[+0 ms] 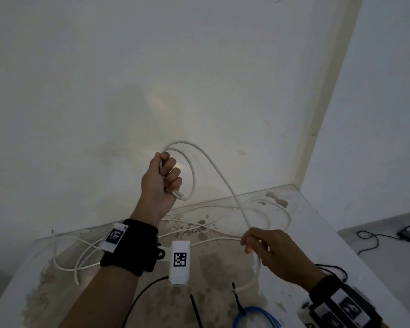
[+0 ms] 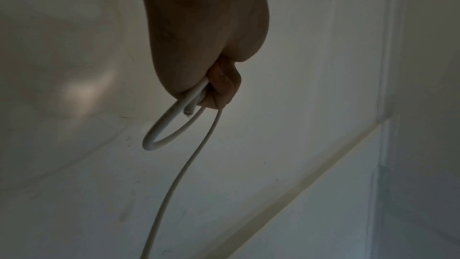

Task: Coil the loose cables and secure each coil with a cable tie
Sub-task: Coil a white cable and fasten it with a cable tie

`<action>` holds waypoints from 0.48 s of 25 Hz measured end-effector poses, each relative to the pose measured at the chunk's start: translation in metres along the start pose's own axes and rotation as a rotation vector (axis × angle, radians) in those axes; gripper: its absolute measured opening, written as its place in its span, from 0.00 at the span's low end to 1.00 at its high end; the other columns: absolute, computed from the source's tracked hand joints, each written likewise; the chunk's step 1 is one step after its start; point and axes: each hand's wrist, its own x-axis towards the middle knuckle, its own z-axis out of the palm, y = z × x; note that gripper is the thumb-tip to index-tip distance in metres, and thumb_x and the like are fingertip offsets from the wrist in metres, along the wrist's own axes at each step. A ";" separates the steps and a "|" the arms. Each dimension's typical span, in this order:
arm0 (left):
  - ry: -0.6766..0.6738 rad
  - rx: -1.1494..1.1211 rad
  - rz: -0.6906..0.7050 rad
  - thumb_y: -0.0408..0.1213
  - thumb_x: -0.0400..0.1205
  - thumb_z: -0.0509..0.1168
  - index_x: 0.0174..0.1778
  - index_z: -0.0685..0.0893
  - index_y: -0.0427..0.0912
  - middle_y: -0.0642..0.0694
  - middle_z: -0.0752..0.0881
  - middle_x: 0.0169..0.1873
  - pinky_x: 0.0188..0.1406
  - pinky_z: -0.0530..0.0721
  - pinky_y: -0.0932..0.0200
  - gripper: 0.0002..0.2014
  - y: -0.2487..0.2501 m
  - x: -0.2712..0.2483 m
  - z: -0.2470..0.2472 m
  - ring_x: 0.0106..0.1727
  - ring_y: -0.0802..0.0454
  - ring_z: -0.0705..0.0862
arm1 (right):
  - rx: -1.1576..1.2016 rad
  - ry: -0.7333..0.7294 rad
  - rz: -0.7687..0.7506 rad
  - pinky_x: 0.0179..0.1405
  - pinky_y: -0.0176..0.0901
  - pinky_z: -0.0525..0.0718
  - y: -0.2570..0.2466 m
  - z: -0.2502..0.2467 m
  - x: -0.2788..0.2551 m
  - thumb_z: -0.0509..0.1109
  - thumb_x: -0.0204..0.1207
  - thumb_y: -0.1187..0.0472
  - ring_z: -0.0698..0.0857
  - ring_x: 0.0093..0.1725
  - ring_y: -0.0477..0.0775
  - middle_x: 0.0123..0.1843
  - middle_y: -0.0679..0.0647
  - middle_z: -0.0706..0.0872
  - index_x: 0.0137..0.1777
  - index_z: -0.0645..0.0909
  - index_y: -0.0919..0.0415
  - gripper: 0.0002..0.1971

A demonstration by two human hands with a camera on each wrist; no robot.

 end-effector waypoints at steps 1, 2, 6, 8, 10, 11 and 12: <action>-0.003 0.009 -0.006 0.45 0.90 0.47 0.36 0.71 0.48 0.54 0.63 0.19 0.08 0.56 0.68 0.17 0.000 0.000 0.000 0.15 0.59 0.53 | 0.087 -0.081 0.018 0.32 0.31 0.80 -0.008 -0.007 -0.002 0.58 0.86 0.64 0.86 0.32 0.41 0.41 0.48 0.91 0.48 0.84 0.48 0.15; -0.003 0.016 -0.009 0.45 0.90 0.47 0.36 0.71 0.48 0.54 0.63 0.19 0.09 0.56 0.68 0.18 0.001 0.000 0.000 0.15 0.59 0.53 | 0.187 -0.154 0.046 0.34 0.32 0.81 -0.014 -0.013 -0.003 0.58 0.83 0.67 0.87 0.35 0.43 0.42 0.52 0.92 0.47 0.85 0.54 0.15; -0.007 0.026 -0.045 0.44 0.91 0.47 0.36 0.72 0.47 0.53 0.63 0.19 0.09 0.56 0.68 0.18 -0.005 -0.002 0.000 0.13 0.61 0.59 | 0.316 -0.368 -0.017 0.38 0.40 0.84 -0.057 -0.036 -0.002 0.64 0.85 0.62 0.85 0.34 0.52 0.34 0.52 0.89 0.46 0.83 0.54 0.08; -0.018 0.007 -0.094 0.44 0.91 0.46 0.37 0.72 0.46 0.54 0.64 0.19 0.09 0.59 0.68 0.18 -0.017 -0.005 0.003 0.14 0.61 0.61 | 0.321 -0.364 -0.100 0.38 0.34 0.80 -0.080 -0.044 0.005 0.64 0.86 0.58 0.83 0.33 0.43 0.34 0.44 0.87 0.49 0.86 0.58 0.11; -0.024 -0.008 -0.146 0.44 0.91 0.47 0.37 0.72 0.45 0.54 0.64 0.20 0.12 0.66 0.68 0.18 -0.030 -0.011 0.011 0.17 0.60 0.65 | 0.381 -0.279 -0.130 0.39 0.30 0.78 -0.093 -0.050 0.018 0.64 0.85 0.59 0.83 0.34 0.39 0.34 0.40 0.87 0.49 0.88 0.67 0.14; -0.025 0.010 -0.167 0.45 0.91 0.47 0.37 0.73 0.45 0.53 0.65 0.20 0.15 0.70 0.68 0.18 -0.036 -0.015 0.017 0.18 0.59 0.67 | 0.456 -0.223 -0.116 0.39 0.31 0.80 -0.096 -0.052 0.026 0.64 0.85 0.58 0.84 0.34 0.43 0.33 0.44 0.88 0.48 0.88 0.68 0.15; -0.026 0.051 -0.181 0.45 0.91 0.48 0.37 0.73 0.45 0.53 0.65 0.19 0.18 0.74 0.67 0.18 -0.040 -0.020 0.022 0.20 0.58 0.70 | 0.552 -0.175 -0.090 0.38 0.35 0.82 -0.097 -0.052 0.033 0.64 0.84 0.57 0.85 0.33 0.49 0.32 0.51 0.87 0.47 0.88 0.67 0.15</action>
